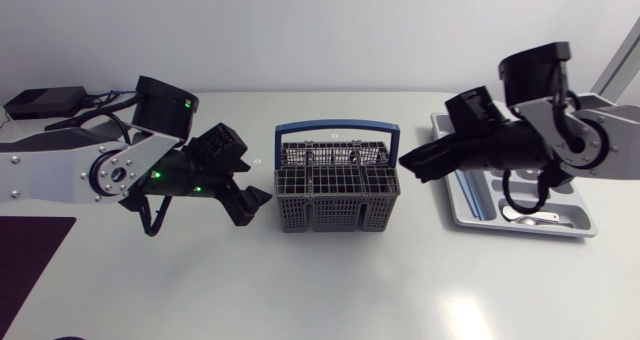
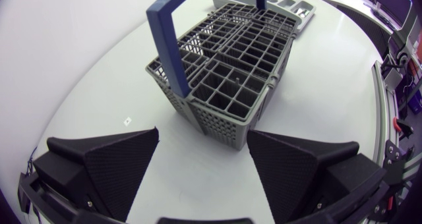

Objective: Unload the cutlery basket into the drawer organizer.

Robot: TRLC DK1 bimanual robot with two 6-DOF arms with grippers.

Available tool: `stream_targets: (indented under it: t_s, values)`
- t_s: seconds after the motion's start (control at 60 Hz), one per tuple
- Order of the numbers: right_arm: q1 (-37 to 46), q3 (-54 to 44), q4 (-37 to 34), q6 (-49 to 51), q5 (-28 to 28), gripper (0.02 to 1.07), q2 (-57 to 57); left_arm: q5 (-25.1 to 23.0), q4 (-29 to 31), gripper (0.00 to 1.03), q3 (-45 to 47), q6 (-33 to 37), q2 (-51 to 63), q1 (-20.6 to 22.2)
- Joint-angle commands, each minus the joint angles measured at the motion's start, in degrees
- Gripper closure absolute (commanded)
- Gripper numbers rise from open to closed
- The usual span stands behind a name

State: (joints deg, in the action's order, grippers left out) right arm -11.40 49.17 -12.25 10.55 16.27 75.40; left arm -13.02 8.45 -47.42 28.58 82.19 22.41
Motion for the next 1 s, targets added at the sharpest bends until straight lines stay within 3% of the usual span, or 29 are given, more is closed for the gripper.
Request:
stream_targets:
  t_s: [0.0,0.217,0.633,0.983]
  values:
    - [3.1,-0.1,-1.3,0.5,0.1,0.3,-1.0,0.2,-0.6,0.05,-1.5,1.2,2.2,-0.7]
    - [6.8,-0.6,-0.5,2.4,-0.5,0.3,5.8,0.4,-1.1,0.05,-2.5,1.1,3.9,-0.4]
    - [-6.9,3.0,0.9,-1.8,-7.5,0.3,14.3,1.0,-4.2,0.05,-3.9,2.4,8.2,-1.5]
    - [-10.9,7.5,0.7,-4.0,-10.6,0.3,18.5,0.9,-5.7,0.05,-5.8,3.7,10.3,-4.2]
